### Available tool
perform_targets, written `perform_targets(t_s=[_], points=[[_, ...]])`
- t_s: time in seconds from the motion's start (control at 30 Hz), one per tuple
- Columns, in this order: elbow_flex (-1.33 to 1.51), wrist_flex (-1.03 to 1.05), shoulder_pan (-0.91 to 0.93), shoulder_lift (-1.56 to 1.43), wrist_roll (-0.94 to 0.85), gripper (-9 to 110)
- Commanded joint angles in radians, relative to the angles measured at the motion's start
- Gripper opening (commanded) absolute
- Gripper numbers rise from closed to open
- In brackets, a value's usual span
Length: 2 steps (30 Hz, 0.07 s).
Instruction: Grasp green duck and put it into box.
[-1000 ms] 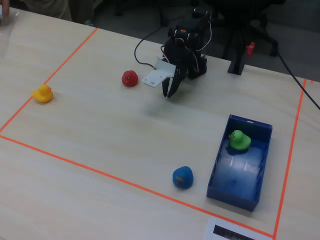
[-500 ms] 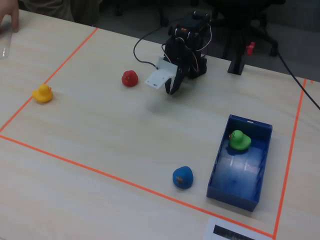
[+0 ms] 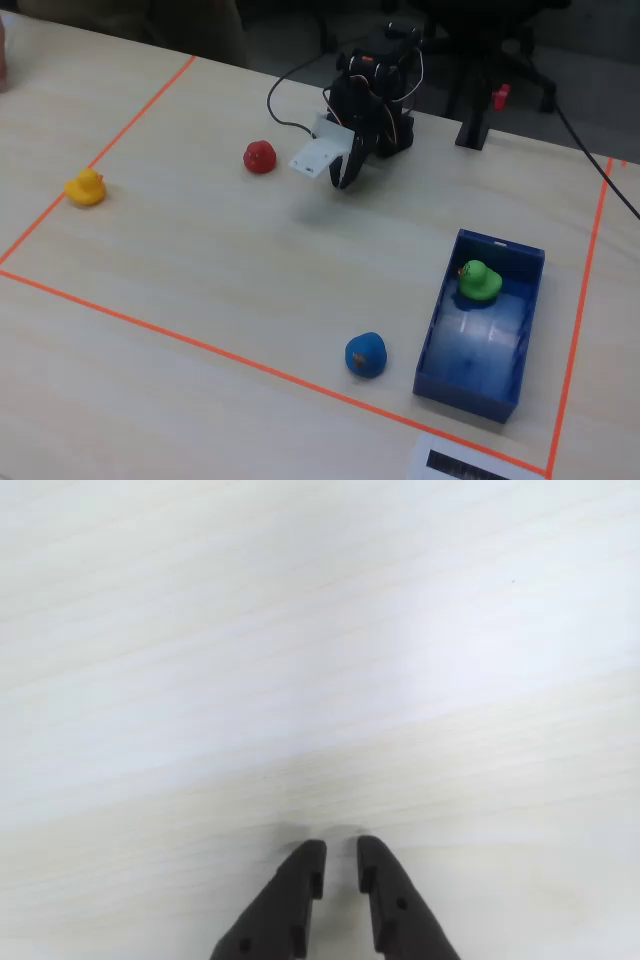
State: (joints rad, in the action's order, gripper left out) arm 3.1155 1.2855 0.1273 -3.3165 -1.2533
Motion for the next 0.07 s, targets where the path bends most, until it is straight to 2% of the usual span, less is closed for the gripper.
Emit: perform_targets(t_s=[0.0, 0.03], points=[[-0.005, 0.023, 0.008, 0.006, -0.002, 1], [-0.005, 0.023, 0.008, 0.006, -0.002, 1]])
